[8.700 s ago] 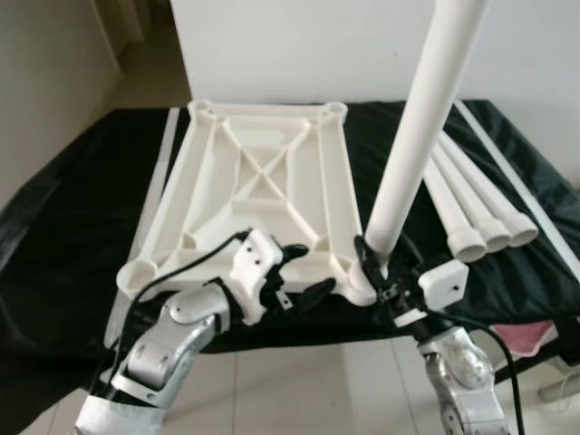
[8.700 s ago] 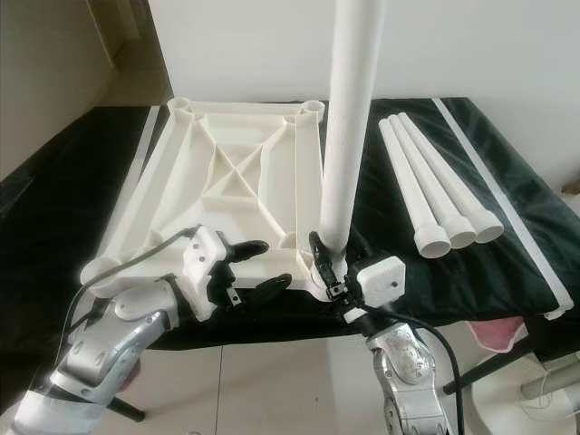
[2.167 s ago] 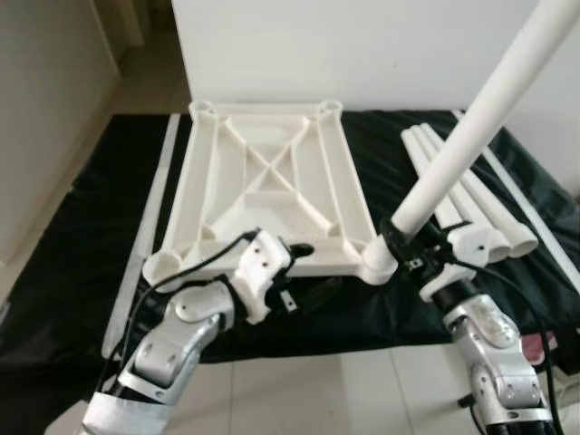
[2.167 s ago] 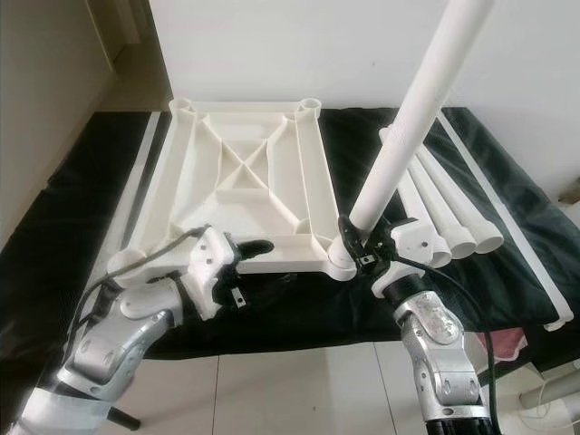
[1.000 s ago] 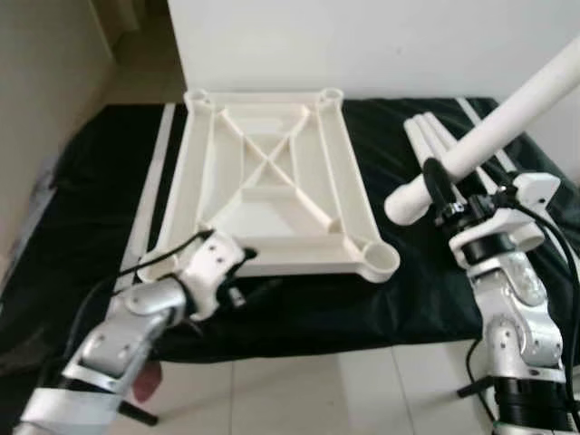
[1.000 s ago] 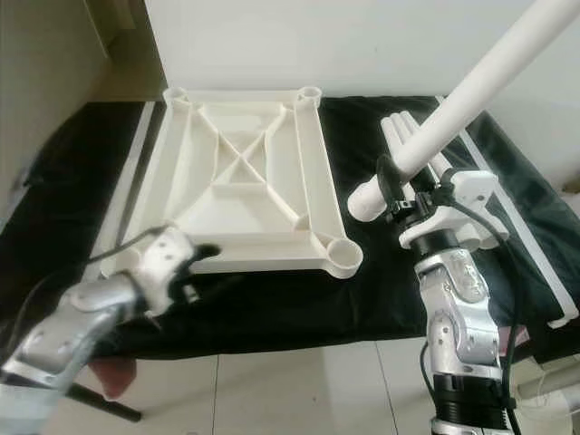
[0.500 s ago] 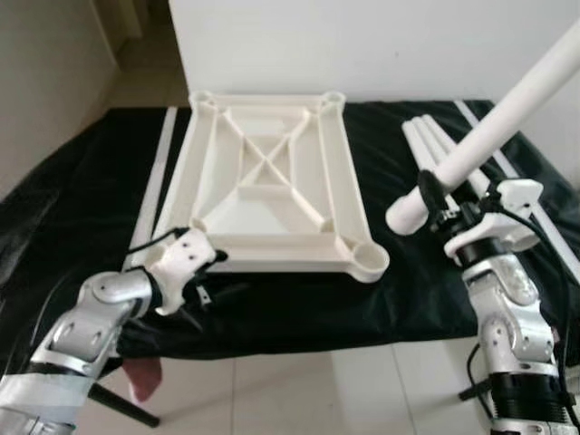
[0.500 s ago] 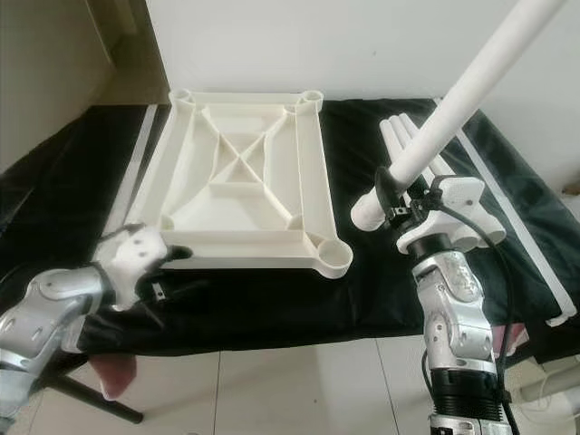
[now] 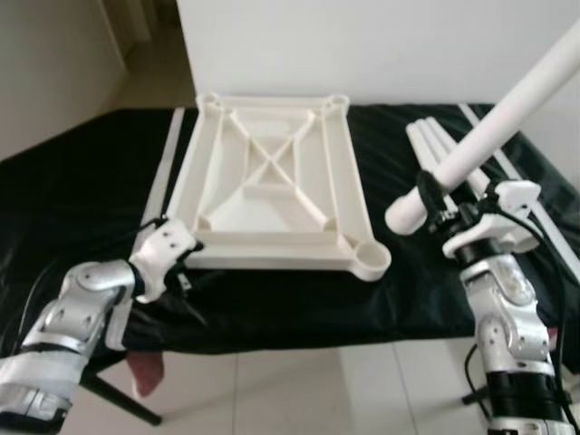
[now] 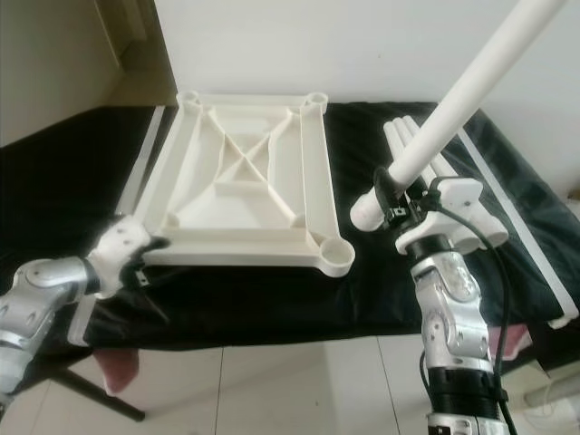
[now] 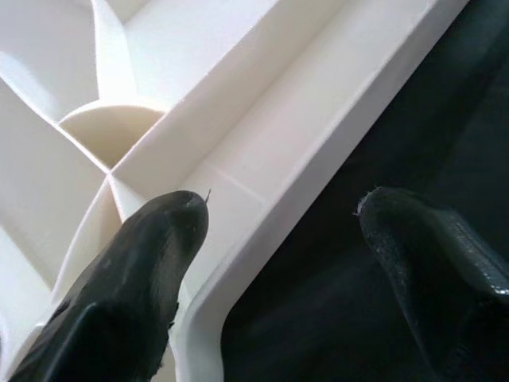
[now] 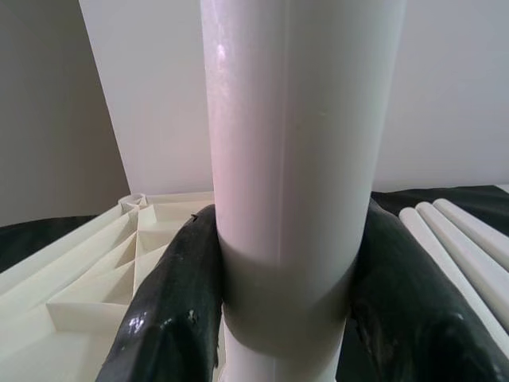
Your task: Building children table
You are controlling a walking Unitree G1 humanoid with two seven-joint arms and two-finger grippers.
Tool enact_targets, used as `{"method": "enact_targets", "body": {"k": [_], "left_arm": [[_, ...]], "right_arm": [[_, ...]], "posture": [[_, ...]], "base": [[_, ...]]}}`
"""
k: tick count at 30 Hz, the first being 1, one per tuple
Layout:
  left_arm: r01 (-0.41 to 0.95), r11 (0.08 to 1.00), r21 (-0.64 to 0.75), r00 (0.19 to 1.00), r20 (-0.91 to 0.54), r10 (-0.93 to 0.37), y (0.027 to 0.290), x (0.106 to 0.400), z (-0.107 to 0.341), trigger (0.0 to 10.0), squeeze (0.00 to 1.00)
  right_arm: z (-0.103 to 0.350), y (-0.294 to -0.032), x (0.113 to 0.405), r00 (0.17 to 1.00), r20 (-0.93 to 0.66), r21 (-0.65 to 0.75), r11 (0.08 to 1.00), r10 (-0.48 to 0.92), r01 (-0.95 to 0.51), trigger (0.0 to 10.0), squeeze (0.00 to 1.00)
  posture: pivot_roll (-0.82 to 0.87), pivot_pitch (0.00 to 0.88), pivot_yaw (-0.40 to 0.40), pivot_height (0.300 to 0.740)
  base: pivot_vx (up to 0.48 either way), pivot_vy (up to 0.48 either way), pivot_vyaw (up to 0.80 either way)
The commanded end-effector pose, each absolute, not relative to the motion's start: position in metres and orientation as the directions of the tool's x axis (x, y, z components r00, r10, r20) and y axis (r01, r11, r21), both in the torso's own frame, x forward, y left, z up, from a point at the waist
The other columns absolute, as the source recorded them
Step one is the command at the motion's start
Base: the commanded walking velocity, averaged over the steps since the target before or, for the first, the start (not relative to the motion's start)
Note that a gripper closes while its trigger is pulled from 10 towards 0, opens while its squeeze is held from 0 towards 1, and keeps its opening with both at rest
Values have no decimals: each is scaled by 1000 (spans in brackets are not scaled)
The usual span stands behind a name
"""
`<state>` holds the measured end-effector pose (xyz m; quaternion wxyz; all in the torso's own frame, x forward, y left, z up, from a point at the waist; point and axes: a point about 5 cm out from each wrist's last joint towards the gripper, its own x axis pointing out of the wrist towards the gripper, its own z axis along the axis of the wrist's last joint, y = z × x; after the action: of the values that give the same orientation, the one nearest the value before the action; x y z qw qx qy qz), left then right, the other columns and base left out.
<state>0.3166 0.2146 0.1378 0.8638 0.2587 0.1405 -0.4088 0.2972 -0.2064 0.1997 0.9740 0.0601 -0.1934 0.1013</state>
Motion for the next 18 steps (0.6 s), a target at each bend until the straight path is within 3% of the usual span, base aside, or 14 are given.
{"method": "enact_targets", "body": {"k": [1,3,10,12,14,18], "left_arm": [[742,555,377,669,-482,-566,225,320,133,10000,0],[703,560,438,709,-499,-499,236,326,134,10000,0],[650,637,413,759,-328,-562,241,339,178,10000,0],[650,637,413,759,-328,-562,241,339,178,10000,0],[660,652,373,745,-218,-630,236,347,206,10000,0],[676,656,334,723,-128,-679,228,355,224,10000,0]], "right_arm": [[204,-206,298,895,409,64,973,179,-224,10000,0],[204,-206,298,893,413,63,973,178,-223,10000,0],[205,-208,296,894,418,67,975,163,-210,10000,0],[205,-208,296,894,418,67,975,163,-210,10000,0],[205,-208,297,894,418,67,976,163,-209,10000,0],[205,-208,299,894,417,66,975,164,-210,10000,0]], "posture": [[-26,45,1,740],[-31,47,6,740],[-35,51,9,740],[-35,51,9,740],[-35,51,8,740],[-35,50,7,740]], "base": [[0,0,0],[0,0,0],[0,0,0],[0,0,0],[0,0,0],[0,0,0]]}}
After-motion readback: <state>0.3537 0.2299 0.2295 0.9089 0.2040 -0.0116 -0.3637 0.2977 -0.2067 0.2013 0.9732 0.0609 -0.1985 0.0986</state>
